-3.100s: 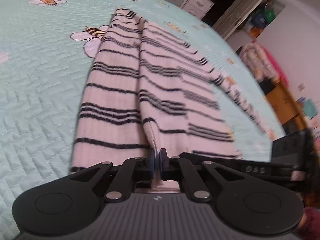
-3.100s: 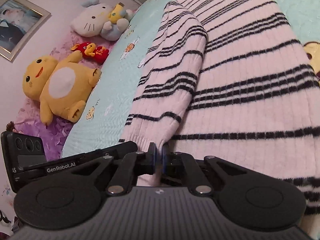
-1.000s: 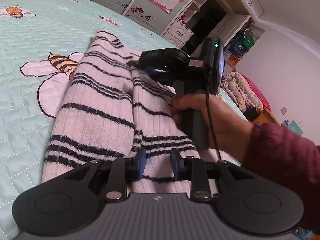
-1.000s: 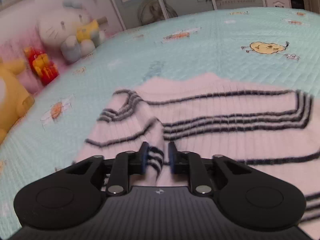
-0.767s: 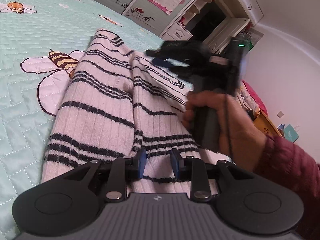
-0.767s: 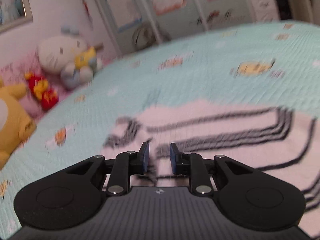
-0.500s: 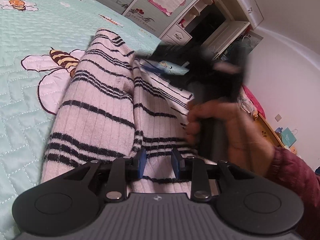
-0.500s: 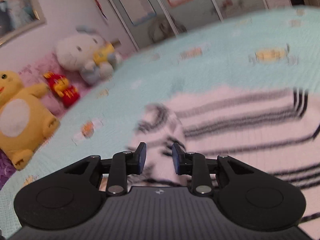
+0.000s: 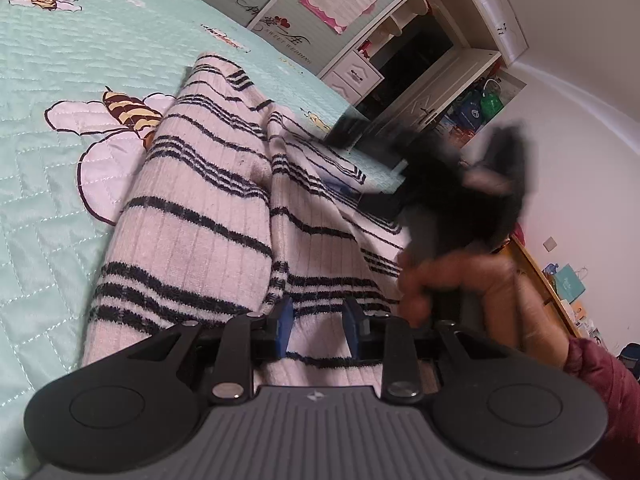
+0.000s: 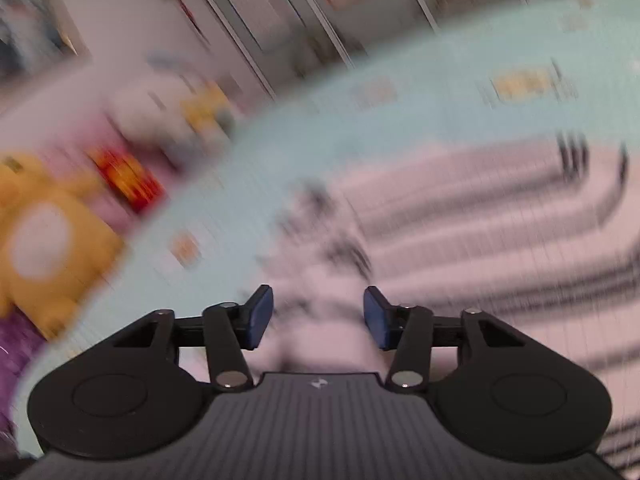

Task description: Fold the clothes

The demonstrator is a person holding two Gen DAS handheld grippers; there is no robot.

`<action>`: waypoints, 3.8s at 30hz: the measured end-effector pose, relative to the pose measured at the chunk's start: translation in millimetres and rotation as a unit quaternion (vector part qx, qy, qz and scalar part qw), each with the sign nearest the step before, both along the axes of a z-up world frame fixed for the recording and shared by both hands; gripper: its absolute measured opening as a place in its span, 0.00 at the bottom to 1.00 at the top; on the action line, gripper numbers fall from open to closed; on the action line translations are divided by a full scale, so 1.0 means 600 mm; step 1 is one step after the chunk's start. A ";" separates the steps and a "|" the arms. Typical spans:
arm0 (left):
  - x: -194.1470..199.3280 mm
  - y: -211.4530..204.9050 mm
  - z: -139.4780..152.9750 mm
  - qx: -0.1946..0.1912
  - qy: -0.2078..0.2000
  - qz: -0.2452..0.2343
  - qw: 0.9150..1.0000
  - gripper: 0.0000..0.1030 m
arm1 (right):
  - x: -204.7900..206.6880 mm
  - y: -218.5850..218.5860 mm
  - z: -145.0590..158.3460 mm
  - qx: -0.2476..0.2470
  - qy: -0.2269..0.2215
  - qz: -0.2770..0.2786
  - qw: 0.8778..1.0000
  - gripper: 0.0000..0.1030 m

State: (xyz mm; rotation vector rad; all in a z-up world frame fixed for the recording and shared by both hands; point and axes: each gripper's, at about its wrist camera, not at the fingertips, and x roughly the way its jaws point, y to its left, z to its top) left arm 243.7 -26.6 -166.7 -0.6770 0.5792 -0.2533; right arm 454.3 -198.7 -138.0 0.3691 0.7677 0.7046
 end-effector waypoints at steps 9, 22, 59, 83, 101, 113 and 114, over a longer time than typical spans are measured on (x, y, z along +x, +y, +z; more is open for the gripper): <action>0.004 -0.015 0.019 0.041 0.040 0.030 0.998 0.19 | -0.153 -0.292 -0.002 0.161 0.028 -0.169 0.972 0.51; -0.048 -0.232 0.159 0.163 0.100 0.019 0.981 0.67 | -0.286 -0.694 -0.089 0.199 0.055 -0.447 0.870 0.52; 0.220 -0.551 0.230 0.057 0.075 -0.154 0.984 0.71 | -0.199 -0.511 -0.004 -0.149 -0.335 -0.232 0.901 0.07; 0.263 -0.420 0.360 0.154 0.017 -0.095 0.983 0.02 | -0.284 -0.498 0.013 -0.053 -0.281 -0.180 0.941 0.66; 0.270 -0.302 0.459 0.211 -0.032 -0.049 0.976 0.02 | -0.230 -0.380 -0.024 0.061 0.037 -0.115 0.991 0.65; 0.280 -0.173 0.534 0.239 -0.073 -0.022 0.968 0.02 | -0.169 -0.289 -0.002 -0.056 -0.023 -0.109 0.992 0.08; 0.265 -0.148 0.542 0.229 -0.085 -0.008 0.970 0.02 | -0.174 -0.280 0.008 -0.065 -0.037 -0.106 0.992 0.08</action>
